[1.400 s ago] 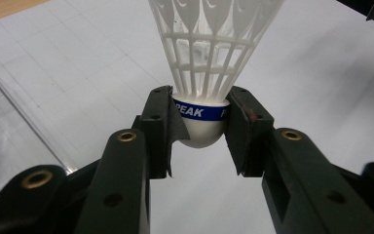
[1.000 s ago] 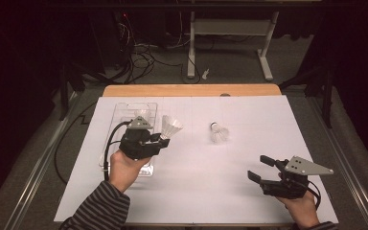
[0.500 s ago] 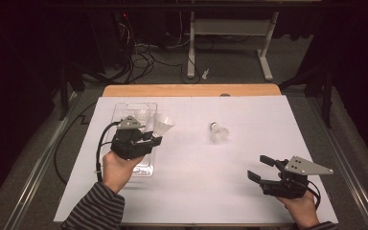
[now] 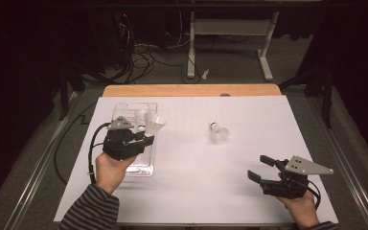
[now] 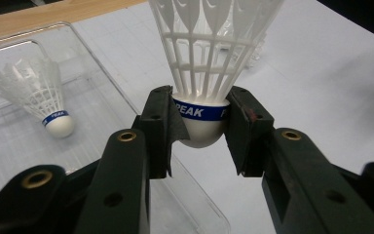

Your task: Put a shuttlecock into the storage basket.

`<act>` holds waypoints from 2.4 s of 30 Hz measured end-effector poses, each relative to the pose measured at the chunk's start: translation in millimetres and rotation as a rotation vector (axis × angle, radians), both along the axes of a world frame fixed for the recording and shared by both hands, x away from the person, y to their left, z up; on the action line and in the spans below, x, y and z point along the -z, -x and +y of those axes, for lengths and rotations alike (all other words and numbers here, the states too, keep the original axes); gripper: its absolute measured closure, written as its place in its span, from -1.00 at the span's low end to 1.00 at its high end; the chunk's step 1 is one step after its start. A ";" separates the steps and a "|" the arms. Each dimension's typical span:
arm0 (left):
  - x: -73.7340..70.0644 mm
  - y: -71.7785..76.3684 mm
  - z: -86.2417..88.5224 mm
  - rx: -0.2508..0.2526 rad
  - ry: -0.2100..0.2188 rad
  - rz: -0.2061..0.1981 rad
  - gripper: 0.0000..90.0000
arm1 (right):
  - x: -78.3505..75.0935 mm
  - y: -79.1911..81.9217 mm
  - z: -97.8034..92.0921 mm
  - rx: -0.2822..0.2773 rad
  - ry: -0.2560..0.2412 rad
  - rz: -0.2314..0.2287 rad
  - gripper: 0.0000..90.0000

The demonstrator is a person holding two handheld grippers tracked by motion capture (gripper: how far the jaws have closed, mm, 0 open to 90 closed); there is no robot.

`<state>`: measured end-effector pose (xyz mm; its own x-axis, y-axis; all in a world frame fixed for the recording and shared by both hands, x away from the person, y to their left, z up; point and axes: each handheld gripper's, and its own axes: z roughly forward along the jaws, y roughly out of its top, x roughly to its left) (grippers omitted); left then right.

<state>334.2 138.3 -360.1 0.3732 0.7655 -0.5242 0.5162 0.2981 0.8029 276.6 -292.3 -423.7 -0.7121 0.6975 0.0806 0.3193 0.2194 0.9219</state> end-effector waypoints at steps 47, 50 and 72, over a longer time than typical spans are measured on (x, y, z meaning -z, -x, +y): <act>11.8 -21.4 39.4 -0.152 0.000 0.022 0.44 | -0.1 0.4 0.6 -0.001 0.002 -0.002 -0.41; 12.9 -23.1 40.3 -0.156 -0.003 0.023 0.44 | -0.1 0.4 0.5 -0.001 0.002 -0.002 -0.41; 27.3 -51.6 42.7 -0.197 -0.044 0.111 0.44 | -0.1 0.3 0.5 -0.002 0.001 0.000 -0.41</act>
